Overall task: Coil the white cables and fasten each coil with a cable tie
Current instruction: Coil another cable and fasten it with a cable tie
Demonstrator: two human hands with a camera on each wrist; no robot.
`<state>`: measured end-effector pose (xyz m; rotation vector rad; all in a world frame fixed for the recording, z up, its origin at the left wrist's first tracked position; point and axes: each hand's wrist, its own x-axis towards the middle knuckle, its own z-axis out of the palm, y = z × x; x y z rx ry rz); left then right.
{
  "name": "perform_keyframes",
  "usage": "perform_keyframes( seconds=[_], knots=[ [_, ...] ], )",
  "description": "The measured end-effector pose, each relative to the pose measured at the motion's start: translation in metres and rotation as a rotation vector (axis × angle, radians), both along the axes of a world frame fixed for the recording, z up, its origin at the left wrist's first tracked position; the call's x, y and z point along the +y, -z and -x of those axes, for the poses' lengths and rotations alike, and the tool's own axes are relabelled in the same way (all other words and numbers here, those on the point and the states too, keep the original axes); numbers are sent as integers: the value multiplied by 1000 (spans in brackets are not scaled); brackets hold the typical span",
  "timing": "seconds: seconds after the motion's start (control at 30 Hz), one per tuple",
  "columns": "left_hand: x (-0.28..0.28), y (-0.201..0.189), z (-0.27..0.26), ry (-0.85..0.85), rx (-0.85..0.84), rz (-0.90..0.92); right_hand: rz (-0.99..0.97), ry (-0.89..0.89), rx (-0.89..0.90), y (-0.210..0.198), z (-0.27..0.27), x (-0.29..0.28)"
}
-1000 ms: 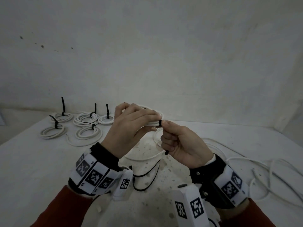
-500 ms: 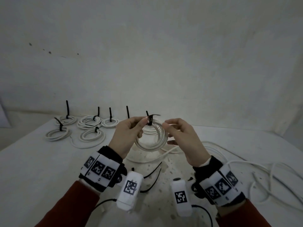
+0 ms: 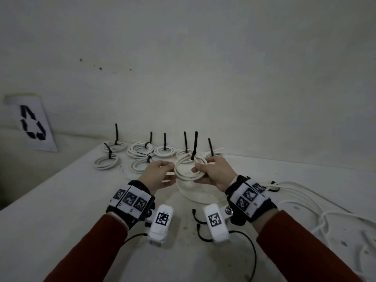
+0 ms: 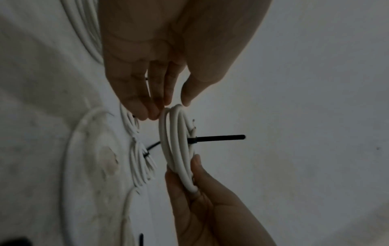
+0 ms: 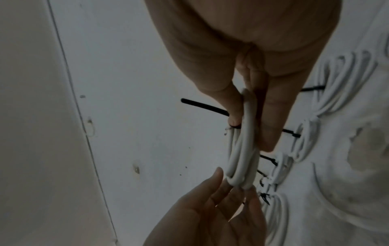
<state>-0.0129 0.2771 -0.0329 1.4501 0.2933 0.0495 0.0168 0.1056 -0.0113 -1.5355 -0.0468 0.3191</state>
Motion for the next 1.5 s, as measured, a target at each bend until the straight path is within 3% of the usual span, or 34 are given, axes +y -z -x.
perform_keyframes(
  seconds=[0.17, 0.23, 0.27, 0.33, 0.37, 0.43, 0.47, 0.67, 0.77, 0.87, 0.97, 1.03, 1.13, 1.33, 1.5],
  knots=[
    [29, 17, -31, -108, 49, -27, 45, 40, 49, 13, -32, 46],
    [39, 23, -44, -147, 45, -78, 149, 25, 36, 17, -51, 56],
    [42, 26, -49, -157, 54, -123, 267, -45, 64, 17, -57, 63],
    [49, 32, -58, -161, 78, -251, 832, -122, -174, 29, -69, 72],
    [52, 36, -61, -155, 89, -348, 865, -123, -221, 31, -74, 74],
    [56, 38, -64, -134, 116, -555, 533, -85, 2, 28, -73, 75],
    [57, 39, -64, -124, 122, -628, 445, -74, 33, 28, -78, 75],
    [55, 36, -64, -69, 132, -831, 707, -230, -61, 28, -71, 74],
    [53, 38, -66, -59, 126, -786, 954, -267, -168, 24, -64, 73],
    [52, 35, -65, -11, 129, -797, 1061, -310, -230, 18, -53, 69],
    [49, 32, -65, 57, 147, -876, 1300, -496, -305, 12, -44, 63],
    [46, 30, -65, 85, 162, -953, 1397, -631, -257, 8, -41, 60],
    [43, 27, -63, 121, 183, -1022, 1440, -736, -188, 4, -38, 55],
    [34, 21, -62, 187, 194, -1168, 1497, -697, -294, -25, -24, 25],
    [25, 16, -61, 238, 248, -1349, 1332, -596, -235, -49, -16, -10]
  ],
)
